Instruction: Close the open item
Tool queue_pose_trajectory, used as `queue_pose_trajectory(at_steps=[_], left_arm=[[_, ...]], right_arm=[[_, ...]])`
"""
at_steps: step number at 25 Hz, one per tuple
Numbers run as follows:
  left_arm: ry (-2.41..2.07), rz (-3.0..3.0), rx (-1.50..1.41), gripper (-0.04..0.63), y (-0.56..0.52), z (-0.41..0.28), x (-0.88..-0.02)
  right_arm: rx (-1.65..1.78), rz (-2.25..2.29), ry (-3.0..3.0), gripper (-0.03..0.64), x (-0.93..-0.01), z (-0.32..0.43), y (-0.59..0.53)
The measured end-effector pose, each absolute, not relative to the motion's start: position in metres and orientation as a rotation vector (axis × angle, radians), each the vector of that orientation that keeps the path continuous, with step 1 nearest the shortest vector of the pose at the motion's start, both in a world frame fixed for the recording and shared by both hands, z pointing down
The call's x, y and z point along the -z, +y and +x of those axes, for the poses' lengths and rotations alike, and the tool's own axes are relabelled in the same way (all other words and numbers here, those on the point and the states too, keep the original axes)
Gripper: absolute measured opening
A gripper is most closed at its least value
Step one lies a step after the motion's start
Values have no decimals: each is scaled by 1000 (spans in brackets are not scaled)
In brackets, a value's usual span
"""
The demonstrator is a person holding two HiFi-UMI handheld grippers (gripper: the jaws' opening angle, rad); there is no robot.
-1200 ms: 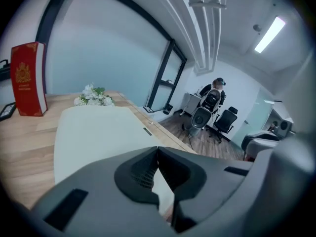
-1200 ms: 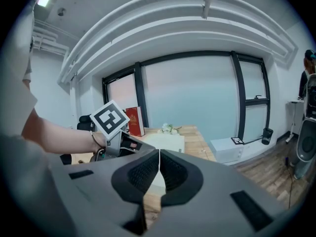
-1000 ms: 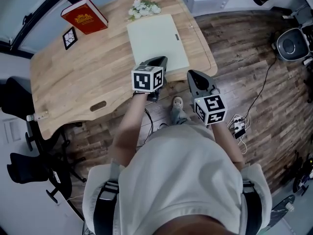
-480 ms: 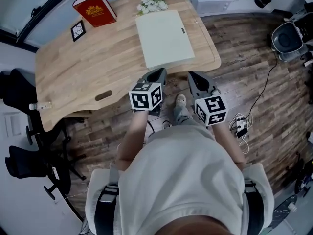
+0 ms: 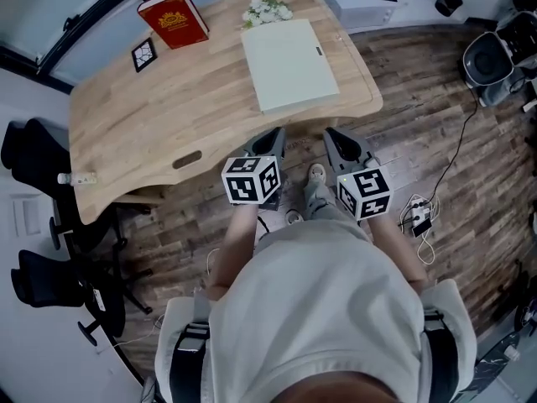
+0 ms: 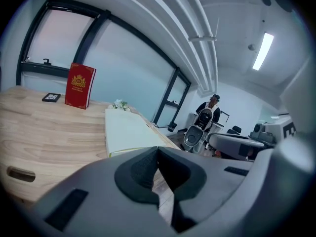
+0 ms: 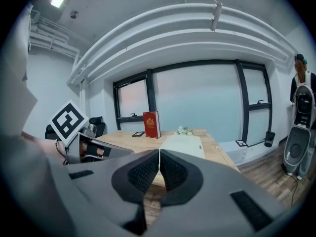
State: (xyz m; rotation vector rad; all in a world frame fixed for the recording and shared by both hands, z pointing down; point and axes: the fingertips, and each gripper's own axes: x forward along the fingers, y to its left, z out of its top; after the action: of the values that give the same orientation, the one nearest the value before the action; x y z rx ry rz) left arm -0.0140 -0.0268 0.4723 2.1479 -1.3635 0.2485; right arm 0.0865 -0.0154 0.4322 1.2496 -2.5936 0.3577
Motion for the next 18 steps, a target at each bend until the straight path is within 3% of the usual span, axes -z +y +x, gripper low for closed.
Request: queue_pose_trajectory(at_steps=[18], left_arm=[[-1384,2108,-219,21,44,-29,-480]], right_arm=[[-350,1228,-2609,20,-434,76,41]])
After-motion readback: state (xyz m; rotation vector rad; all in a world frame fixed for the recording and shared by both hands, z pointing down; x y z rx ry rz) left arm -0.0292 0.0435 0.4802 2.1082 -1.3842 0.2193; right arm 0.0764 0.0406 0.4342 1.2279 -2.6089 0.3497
